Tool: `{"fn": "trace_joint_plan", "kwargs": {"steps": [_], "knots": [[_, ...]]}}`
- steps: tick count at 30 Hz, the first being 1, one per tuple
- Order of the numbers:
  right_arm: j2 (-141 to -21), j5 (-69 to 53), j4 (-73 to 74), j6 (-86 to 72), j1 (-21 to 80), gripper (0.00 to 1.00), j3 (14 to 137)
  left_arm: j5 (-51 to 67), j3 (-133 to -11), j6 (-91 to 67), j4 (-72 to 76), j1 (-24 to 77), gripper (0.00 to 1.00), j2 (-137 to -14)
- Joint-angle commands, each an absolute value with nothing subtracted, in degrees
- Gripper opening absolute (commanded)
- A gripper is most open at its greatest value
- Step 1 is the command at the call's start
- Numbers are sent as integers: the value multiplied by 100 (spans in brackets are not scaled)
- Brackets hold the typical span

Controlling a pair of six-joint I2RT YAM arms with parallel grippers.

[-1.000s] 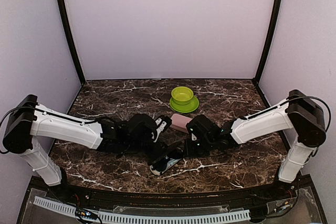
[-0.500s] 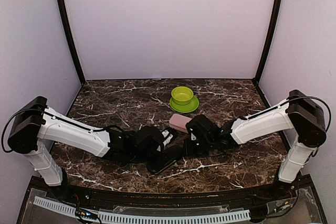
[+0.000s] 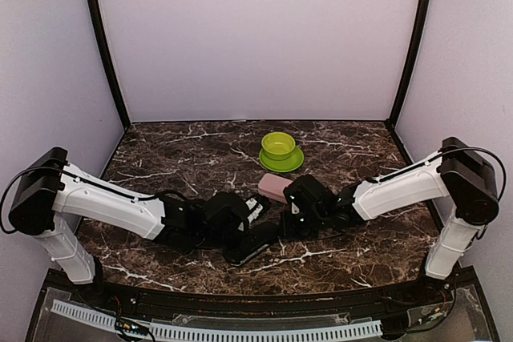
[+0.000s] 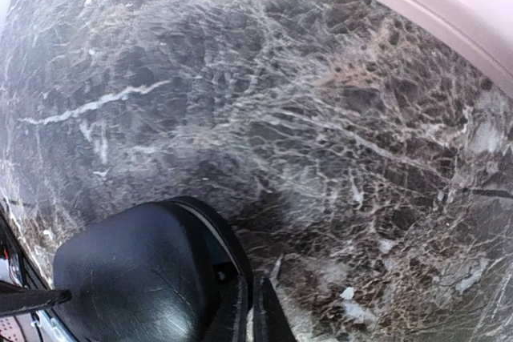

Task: Organize the sunglasses
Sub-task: Close the case with sunglasses at the center of the board.

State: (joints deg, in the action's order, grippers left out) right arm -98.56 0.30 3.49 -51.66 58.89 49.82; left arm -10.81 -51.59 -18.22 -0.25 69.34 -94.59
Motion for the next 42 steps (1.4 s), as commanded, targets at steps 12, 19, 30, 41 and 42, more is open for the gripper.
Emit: {"fn": "trace_joint_plan", "kwargs": {"steps": [12, 19, 30, 41, 42], "knots": [[-9310, 54, 237, -5181, 5943, 22, 4919, -1024, -5014, -1773, -344, 6952, 58, -8905], [-9273, -208, -13, -5283, 5860, 23, 4668, -918, -5132, -1611, -629, 6890, 71, -8959], [-9202, -683, -588, -5468, 5707, 27, 4267, 415, -5053, -1587, -690, 6341, 85, -8896], [-9248, -921, -860, -5533, 5632, 29, 4114, 1040, -5361, -1262, -784, 6187, 99, -9560], [-9257, -930, -871, -5537, 5625, 29, 4126, 1040, -5396, -1231, -822, 6186, 99, -9623]]}}
